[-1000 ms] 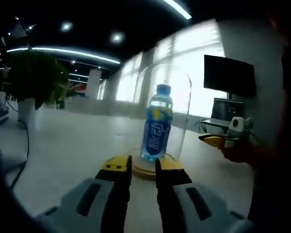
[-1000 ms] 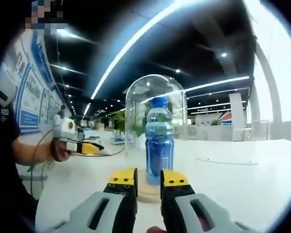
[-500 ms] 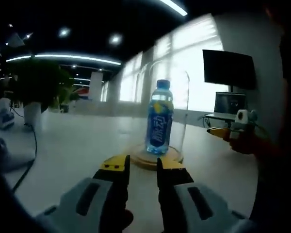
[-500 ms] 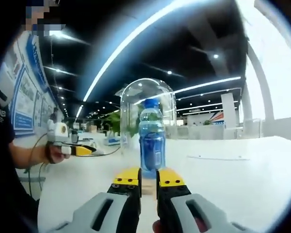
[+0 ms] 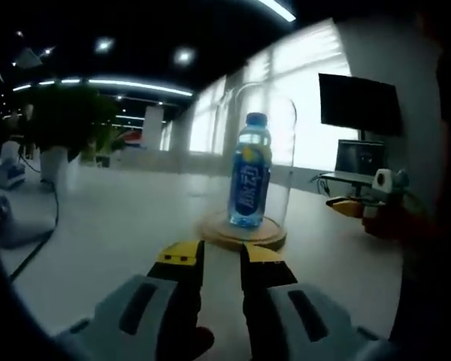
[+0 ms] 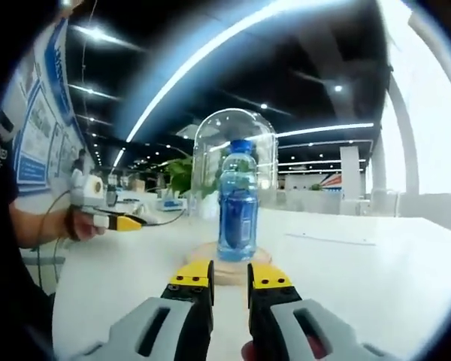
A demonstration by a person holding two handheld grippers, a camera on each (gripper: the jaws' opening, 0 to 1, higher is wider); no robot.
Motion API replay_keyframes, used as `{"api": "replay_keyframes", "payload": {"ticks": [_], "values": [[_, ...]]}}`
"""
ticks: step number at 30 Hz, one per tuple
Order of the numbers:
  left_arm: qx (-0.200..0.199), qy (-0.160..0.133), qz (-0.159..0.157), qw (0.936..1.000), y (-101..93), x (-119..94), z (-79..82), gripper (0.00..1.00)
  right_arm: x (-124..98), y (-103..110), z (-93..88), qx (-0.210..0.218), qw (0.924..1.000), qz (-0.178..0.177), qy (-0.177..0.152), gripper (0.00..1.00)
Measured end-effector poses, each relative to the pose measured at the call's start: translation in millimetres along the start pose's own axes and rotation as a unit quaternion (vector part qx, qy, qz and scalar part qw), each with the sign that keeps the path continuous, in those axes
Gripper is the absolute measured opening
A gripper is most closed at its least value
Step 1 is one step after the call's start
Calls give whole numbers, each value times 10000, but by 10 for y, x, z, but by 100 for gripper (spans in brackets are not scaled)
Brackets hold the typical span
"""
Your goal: Open the cover put in the Mizone put the cover back on
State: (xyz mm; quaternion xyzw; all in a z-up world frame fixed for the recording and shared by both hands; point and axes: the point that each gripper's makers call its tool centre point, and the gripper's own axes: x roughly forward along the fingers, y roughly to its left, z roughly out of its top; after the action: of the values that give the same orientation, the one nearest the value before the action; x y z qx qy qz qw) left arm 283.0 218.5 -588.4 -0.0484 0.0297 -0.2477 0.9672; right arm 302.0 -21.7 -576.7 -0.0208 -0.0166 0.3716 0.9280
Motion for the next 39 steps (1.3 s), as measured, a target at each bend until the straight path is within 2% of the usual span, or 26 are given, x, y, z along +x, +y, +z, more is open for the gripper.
{"api": "replay_keyframes", "payload": {"ticks": [6,9,16,28,39], "values": [[174,62,102,9998,53,0,-39,16,-7,-8,-94,125,9999,-29,90,11],[123,69,107,9998,64,-3,-63,16,-10,8,-98,112,9999,-28,101,11],[220,125,144,9996,80,10,-107,16,10,134,-185,-141,9993,9,351,11],[91,-15,171,9998,144,3,-72,17,0,140,-185,351,9988,-36,344,11],[327,-16,79,9994,58,-6,-79,17,9,144,-206,268,9988,-32,403,11]]}}
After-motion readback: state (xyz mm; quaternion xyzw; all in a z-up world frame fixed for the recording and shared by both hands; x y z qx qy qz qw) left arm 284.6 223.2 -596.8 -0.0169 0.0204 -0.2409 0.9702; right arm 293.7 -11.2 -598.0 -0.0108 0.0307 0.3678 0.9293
